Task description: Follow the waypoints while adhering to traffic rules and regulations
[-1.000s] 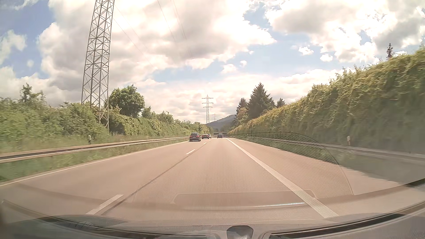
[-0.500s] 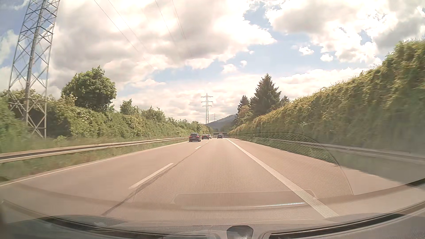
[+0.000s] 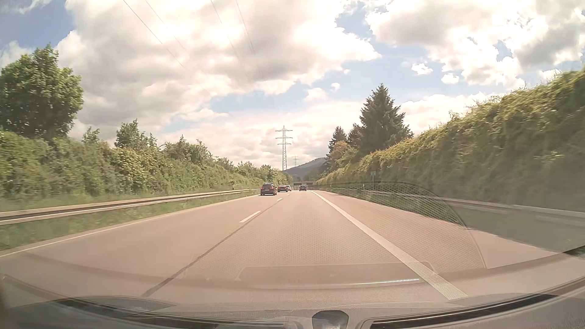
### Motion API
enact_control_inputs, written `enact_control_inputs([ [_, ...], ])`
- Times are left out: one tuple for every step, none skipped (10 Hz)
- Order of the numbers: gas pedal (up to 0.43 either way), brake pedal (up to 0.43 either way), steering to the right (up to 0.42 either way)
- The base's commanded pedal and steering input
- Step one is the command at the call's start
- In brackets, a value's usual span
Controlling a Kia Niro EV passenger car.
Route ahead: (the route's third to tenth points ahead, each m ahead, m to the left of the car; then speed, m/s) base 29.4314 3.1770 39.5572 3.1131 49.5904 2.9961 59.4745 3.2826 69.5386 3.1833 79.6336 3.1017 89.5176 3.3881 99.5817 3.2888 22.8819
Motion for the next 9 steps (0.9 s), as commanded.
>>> enact_control_inputs([
  [0.150, 0.000, 0.000],
  [0.150, 0.000, 0.000],
  [0.150, 0.000, 0.000],
  [0.150, 0.000, 0.000],
  [0.150, 0.000, 0.000],
  [0.150, 0.000, 0.000],
  [0.150, 0.000, 0.000],
  [0.150, 0.000, 0.000],
  [0.150, 0.000, 0.000],
])
